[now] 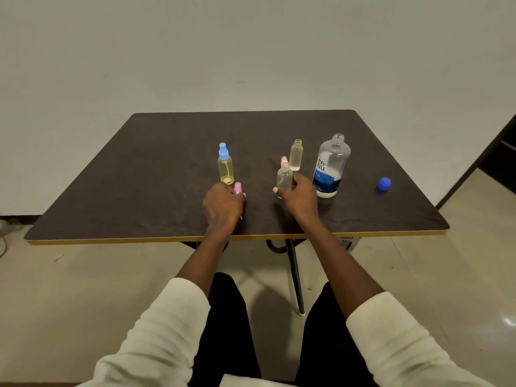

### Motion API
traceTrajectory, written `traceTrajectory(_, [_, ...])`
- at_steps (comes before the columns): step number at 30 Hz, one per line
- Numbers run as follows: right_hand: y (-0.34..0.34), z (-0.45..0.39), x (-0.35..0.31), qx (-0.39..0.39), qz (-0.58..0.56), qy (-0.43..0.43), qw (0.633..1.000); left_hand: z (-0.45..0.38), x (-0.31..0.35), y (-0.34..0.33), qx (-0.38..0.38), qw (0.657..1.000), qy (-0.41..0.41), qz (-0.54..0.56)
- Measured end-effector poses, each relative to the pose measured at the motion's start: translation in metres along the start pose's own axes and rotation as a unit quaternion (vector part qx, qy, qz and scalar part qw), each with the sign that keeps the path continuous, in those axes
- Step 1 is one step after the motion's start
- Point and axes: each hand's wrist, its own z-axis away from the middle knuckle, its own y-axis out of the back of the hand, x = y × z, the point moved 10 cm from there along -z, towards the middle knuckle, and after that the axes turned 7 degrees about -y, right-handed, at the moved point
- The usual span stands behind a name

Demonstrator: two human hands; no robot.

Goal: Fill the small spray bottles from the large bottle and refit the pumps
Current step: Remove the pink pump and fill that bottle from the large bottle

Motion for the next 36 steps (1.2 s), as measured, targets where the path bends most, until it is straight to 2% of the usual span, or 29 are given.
traceTrajectory(7, [0.001, -0.003, -0.004, 0.009, -0.014, 0.019, 1.0, -0.013, 0.029, -0.028, -0.012, 0.999, -0.037, -0.008])
traceTrajectory(17, [-0.015, -0.021, -0.024, 0.048, -0.008, 0.08, 0.996, -0.048, 0.042, -0.053, -0.004, 0.993, -0.071, -0.093])
traceTrajectory(24, [-0.024, -0.035, -0.031, 0.087, -0.027, 0.073, 0.993, -0.054, 0.046, -0.066, -0.006, 0.993, -0.076, -0.09])
traceTrajectory(28, [-0.029, -0.043, -0.027, 0.103, 0.007, 0.056, 0.993, -0.058, 0.047, -0.069, -0.003, 0.992, -0.074, -0.099])
traceTrajectory(36, [-0.032, -0.058, -0.029, 0.1, 0.028, 0.039, 0.994, -0.065, 0.05, -0.074, 0.0, 0.99, -0.064, -0.128])
